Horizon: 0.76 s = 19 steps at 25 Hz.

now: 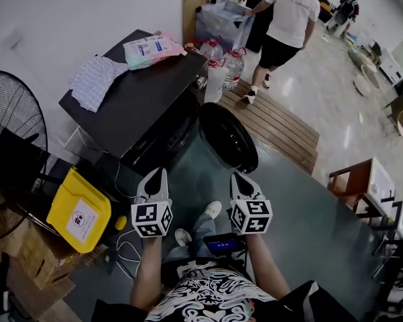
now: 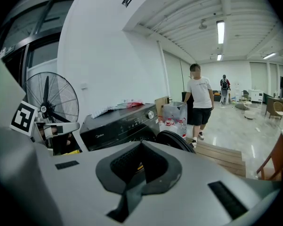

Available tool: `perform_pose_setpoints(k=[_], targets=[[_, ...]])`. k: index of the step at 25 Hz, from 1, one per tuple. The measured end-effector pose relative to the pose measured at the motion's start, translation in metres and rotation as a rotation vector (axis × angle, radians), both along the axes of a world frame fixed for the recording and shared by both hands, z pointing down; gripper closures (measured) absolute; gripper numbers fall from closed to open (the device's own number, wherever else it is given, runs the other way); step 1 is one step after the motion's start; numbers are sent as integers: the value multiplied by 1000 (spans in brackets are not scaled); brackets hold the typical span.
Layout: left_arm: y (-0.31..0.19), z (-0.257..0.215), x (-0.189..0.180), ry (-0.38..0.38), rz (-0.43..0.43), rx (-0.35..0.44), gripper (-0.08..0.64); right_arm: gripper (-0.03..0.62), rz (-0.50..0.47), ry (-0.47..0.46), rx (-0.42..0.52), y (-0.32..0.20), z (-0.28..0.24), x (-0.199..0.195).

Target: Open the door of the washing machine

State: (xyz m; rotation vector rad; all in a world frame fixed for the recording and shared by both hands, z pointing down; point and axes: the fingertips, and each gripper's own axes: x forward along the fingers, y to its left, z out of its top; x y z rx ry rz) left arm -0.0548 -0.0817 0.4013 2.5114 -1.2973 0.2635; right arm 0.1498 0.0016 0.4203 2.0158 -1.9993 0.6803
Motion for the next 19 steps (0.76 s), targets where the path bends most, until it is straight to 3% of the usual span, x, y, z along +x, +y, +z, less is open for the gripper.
perform_pose_setpoints(k=[19], targets=[[-15,6,1,-12,-13,-10,558,591,-11,9,-14,-14,5,6]])
